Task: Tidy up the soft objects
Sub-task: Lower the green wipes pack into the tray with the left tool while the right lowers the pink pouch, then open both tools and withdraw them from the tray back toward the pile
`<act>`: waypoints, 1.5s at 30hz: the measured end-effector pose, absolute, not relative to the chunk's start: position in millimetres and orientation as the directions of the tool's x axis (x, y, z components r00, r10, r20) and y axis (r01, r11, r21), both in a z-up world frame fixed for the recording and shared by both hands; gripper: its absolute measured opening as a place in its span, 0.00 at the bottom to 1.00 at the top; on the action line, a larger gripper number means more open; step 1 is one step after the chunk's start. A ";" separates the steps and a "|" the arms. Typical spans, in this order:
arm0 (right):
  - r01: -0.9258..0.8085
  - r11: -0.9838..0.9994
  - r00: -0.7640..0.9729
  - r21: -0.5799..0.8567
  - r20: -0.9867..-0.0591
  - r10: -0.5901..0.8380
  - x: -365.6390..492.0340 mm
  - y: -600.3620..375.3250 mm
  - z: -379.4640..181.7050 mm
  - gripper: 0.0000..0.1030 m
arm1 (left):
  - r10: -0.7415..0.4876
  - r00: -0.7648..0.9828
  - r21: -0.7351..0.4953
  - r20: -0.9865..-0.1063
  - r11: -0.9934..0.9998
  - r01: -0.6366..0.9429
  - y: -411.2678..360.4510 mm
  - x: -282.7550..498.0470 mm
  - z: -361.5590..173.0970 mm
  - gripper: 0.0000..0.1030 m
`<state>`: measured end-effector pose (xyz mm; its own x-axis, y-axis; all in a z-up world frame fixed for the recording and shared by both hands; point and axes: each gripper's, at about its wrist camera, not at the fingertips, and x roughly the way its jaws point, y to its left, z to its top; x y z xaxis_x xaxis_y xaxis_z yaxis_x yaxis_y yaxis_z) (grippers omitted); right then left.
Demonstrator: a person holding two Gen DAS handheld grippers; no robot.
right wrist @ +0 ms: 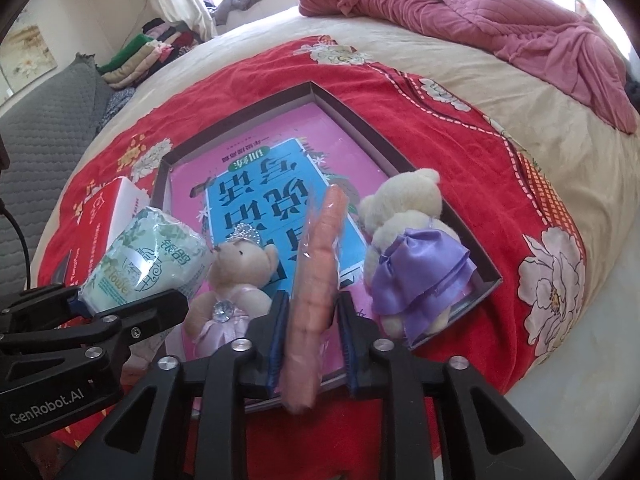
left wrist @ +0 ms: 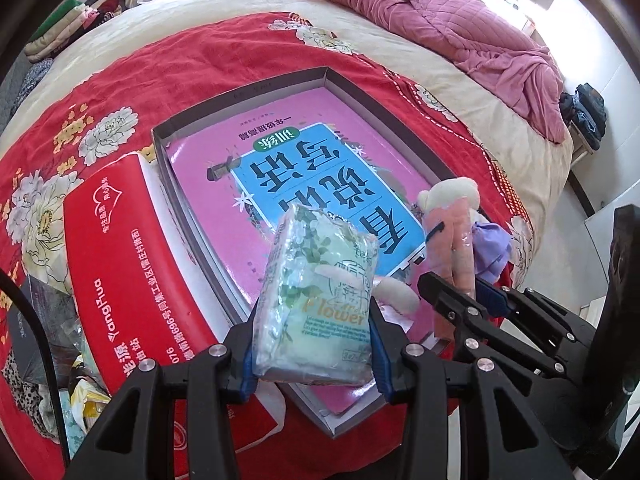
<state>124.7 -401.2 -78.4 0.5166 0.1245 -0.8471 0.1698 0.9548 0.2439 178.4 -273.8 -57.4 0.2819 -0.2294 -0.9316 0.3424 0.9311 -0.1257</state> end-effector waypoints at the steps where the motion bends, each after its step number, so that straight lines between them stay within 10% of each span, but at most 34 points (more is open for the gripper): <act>1: 0.173 0.954 0.518 0.243 -0.847 0.122 124.5 -402.1 -78.7 0.26 | -0.229 0.280 -0.126 -0.932 0.931 0.342 -274.2 178.8 -58.2 0.43; 45: 0.234 0.946 0.608 0.224 -0.793 0.037 90.7 -422.3 -28.1 0.56 | -0.233 0.330 -0.091 -0.915 0.914 0.395 -277.4 155.4 -27.7 0.63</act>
<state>90.7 -422.3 -28.1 0.6082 0.0374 -0.7929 0.2342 0.9460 0.2243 155.4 -277.4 -27.7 0.3304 -0.2334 -0.9145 0.3950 0.9142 -0.0906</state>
